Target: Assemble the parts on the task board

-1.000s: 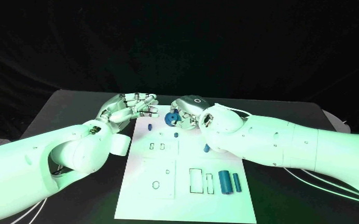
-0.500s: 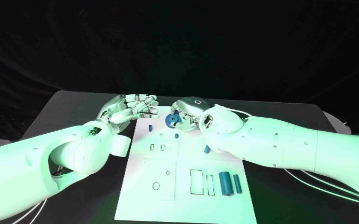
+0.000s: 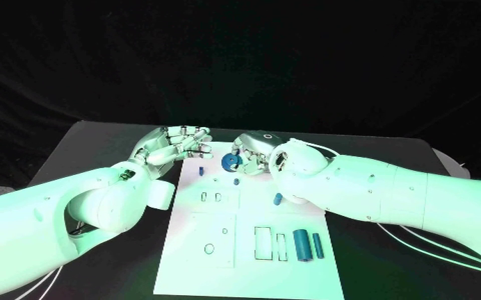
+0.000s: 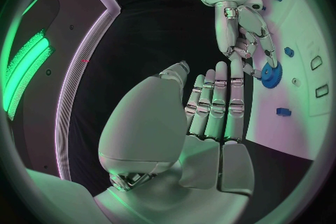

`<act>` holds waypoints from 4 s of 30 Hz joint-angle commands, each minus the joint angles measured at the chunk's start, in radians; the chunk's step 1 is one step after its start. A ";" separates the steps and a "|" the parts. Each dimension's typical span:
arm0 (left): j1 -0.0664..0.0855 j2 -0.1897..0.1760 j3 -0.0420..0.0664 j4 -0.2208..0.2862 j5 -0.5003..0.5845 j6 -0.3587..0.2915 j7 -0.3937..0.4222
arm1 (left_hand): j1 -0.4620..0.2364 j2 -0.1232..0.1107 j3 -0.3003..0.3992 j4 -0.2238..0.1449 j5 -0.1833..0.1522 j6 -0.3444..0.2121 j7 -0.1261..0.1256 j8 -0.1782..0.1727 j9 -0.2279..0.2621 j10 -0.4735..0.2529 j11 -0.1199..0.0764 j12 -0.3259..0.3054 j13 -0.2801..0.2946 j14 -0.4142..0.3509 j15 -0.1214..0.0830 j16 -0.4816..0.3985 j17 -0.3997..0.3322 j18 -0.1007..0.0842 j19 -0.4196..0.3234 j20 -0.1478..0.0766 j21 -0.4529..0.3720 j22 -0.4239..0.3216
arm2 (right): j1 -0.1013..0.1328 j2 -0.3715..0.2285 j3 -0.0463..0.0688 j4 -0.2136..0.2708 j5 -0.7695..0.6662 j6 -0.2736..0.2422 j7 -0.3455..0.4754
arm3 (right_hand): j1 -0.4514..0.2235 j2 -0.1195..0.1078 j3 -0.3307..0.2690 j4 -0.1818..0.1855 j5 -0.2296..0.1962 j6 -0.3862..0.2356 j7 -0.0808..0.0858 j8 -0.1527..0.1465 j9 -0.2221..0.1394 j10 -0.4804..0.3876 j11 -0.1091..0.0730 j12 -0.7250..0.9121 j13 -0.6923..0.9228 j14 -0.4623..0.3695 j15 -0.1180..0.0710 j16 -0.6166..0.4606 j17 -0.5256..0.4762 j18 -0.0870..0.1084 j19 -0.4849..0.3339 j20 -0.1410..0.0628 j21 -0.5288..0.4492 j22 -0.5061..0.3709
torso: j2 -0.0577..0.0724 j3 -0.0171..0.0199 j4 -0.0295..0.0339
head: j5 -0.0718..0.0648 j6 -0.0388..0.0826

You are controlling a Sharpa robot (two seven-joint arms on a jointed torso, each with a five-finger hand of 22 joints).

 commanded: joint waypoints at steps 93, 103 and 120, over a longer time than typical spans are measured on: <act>0.002 0.010 0.000 -0.033 -0.002 0.034 0.008 | -0.003 -0.008 0.010 -0.005 -0.004 -0.011 0.014 -0.008 -0.002 -0.003 0.006 -0.008 -0.001 -0.012 0.003 0.002 0.005 0.011 -0.006 -0.002 0.010 0.004 | -0.036 -0.439 0.001 0.137 0.245 -0.011 0.182 | 0.093 -0.006 0.001 -0.057 0.034 0.007 0.005 -0.027 -0.009 0.021 0.004 0.018 0.017 0.095 0.010 0.005 0.227 -0.021 0.018 0.008 0.019 0.131 | -0.018 0.0163 -0.0215 | 0.007 -0.014; 0.002 0.009 0.000 -0.034 -0.002 0.035 0.006 | -0.003 -0.008 0.012 -0.005 -0.004 -0.011 0.014 -0.008 -0.002 -0.003 0.006 -0.009 -0.001 -0.013 0.003 0.002 0.006 0.011 -0.008 -0.001 0.011 0.005 | -0.044 -0.420 0.001 0.121 0.245 -0.015 0.178 | 0.100 0.007 0.011 -0.059 0.035 0.020 0.003 -0.025 -0.008 0.027 0.002 0.024 0.024 0.095 0.008 0.007 0.231 -0.021 0.021 0.007 0.021 0.134 | -0.018 0.0161 -0.0204 | 0.003 -0.014; 0.002 0.009 0.000 -0.034 -0.002 0.035 0.004 | -0.003 -0.008 0.012 -0.005 -0.004 -0.011 0.014 -0.008 -0.002 -0.003 0.006 -0.009 -0.001 -0.013 0.003 0.002 0.006 0.011 -0.008 -0.001 0.011 0.005 | -0.050 -0.408 0.001 0.109 0.243 -0.006 0.175 | 0.115 0.020 0.027 -0.073 0.032 0.045 -0.004 -0.018 -0.005 0.035 -0.004 0.031 0.031 0.096 0.004 0.007 0.232 -0.022 0.023 0.003 0.024 0.138 | -0.017 0.0179 -0.0224 | 0.009 -0.014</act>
